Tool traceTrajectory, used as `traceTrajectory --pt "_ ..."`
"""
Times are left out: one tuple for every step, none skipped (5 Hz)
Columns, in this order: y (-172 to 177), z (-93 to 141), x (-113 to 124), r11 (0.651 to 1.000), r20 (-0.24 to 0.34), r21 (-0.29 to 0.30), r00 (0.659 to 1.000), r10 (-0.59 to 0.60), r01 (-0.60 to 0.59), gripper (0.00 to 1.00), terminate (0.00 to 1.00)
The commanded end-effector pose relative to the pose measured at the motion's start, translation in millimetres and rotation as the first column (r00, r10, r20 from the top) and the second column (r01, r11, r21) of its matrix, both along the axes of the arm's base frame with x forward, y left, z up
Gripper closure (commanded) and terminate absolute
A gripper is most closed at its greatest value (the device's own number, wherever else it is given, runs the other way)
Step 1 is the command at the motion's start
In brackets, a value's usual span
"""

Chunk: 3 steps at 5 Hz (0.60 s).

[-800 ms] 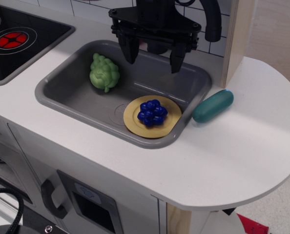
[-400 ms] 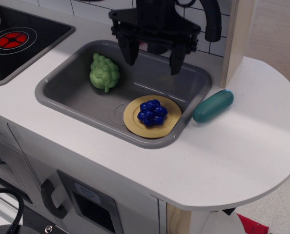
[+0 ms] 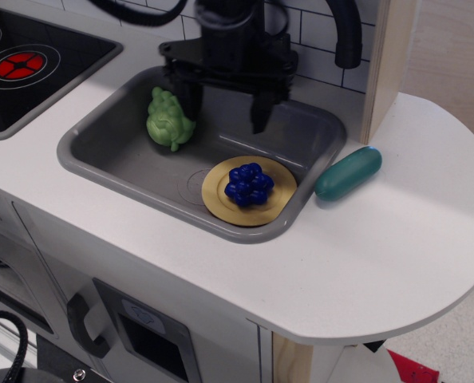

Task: Take blueberries off plate sink

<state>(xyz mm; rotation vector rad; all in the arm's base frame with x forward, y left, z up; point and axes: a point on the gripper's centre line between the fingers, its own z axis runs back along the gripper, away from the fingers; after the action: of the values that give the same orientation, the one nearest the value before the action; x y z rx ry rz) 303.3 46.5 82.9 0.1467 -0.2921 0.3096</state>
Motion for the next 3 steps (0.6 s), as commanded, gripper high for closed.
traceTrajectory --pt "-3 -32 10 1.0 0.022 0.007 1.0 0.005 -0.005 0.0 0.0" --pt "-11 -43 9 1.0 0.026 -0.002 1.0 0.011 -0.011 0.0 0.0" --pt "-10 -58 11 1.0 0.025 0.012 1.0 0.012 -0.012 0.0 0.0"
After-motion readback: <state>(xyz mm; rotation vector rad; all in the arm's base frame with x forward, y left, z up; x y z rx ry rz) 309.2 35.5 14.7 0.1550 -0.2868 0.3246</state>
